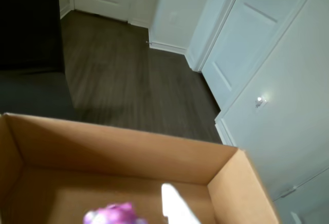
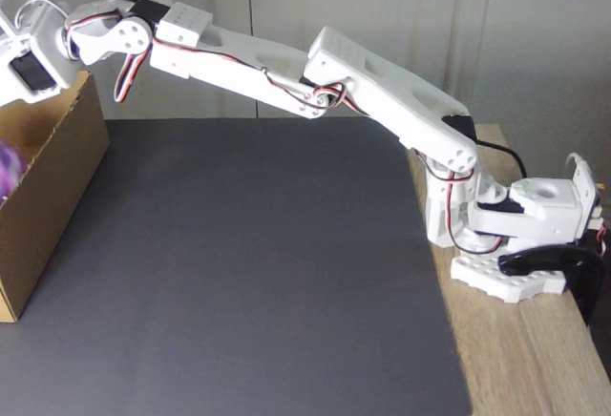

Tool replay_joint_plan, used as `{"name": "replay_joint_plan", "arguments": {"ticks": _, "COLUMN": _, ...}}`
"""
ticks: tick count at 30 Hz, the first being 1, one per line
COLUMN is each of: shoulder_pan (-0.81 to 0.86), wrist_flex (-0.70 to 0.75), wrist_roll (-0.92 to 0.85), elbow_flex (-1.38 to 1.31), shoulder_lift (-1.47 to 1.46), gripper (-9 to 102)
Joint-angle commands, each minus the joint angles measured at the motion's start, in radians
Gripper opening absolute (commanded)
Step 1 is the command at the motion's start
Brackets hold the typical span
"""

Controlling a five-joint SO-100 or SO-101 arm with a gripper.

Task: Grasp a ball and put it in the box.

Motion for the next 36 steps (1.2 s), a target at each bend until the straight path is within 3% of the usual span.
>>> {"name": "replay_joint_plan", "arguments": {"ticks": 1, "shoulder_pan": 0.009, "wrist_flex": 0.067, "wrist_roll": 0.009, "elbow_flex": -0.051, "shoulder_lift": 0.048, "gripper": 36}}
{"name": "replay_joint_plan", "arguments": {"ticks": 8, "shoulder_pan": 0.029, "wrist_flex": 0.411, "wrist_roll": 0.021, "elbow_flex": -0.051, "shoulder_lift": 0.137, "gripper": 24}}
{"name": "replay_joint_plan", "arguments": {"ticks": 13, "shoulder_pan": 0.04, "wrist_flex": 0.592, "wrist_roll": 0.037, "elbow_flex": -0.051, "shoulder_lift": 0.195, "gripper": 0}}
{"name": "replay_joint_plan", "arguments": {"ticks": 23, "shoulder_pan": 0.064, "wrist_flex": 0.818, "wrist_roll": 0.077, "elbow_flex": -0.051, "shoulder_lift": 0.311, "gripper": 0}}
{"name": "replay_joint_plan", "arguments": {"ticks": 36, "shoulder_pan": 0.075, "wrist_flex": 0.888, "wrist_roll": 0.025, "elbow_flex": -0.051, "shoulder_lift": 0.41, "gripper": 0}}
